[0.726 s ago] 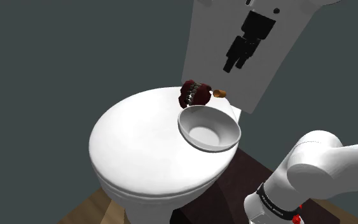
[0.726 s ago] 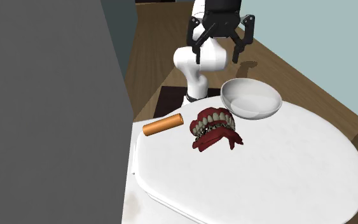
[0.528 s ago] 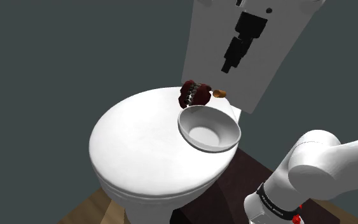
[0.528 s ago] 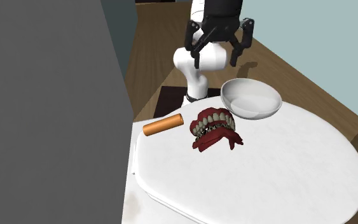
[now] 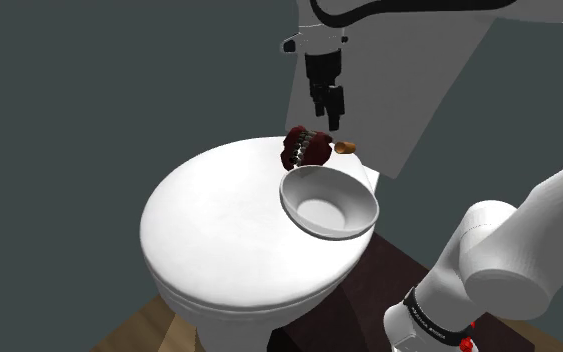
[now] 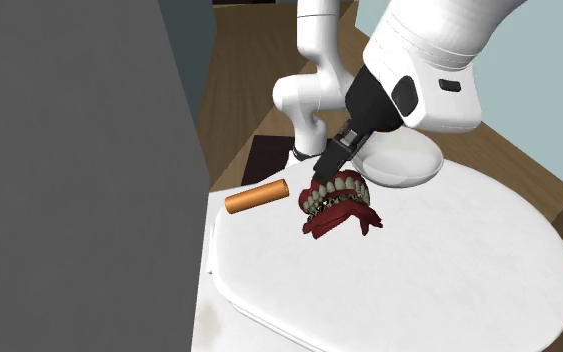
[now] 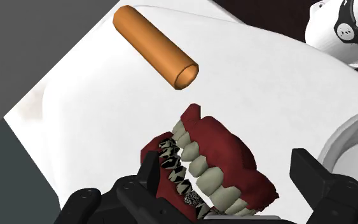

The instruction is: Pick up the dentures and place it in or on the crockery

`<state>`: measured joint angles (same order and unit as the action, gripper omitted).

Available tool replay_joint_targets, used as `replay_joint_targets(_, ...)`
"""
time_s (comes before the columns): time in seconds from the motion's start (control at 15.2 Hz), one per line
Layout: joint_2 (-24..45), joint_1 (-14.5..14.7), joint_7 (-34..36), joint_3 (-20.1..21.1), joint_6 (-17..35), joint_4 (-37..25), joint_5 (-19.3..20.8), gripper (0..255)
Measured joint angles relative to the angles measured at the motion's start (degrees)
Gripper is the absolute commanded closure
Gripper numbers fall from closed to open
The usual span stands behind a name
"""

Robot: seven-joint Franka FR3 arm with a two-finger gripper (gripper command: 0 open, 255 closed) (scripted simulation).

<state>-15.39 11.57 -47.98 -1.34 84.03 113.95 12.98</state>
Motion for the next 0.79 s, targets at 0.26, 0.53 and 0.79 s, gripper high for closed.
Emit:
replay_joint_targets(0.26, 1.80, 0.58, -3.90, 0.07, 1.73, 1.68, 1.76, 0)
replay_joint_targets(0.53, 0.99, 0.34, -4.17, -0.39, 4.44, 5.21, 2.17, 0)
replay_joint_targets(0.79, 0.87, 0.30, -4.12, -0.46, 5.04, 5.91, 2.23, 0)
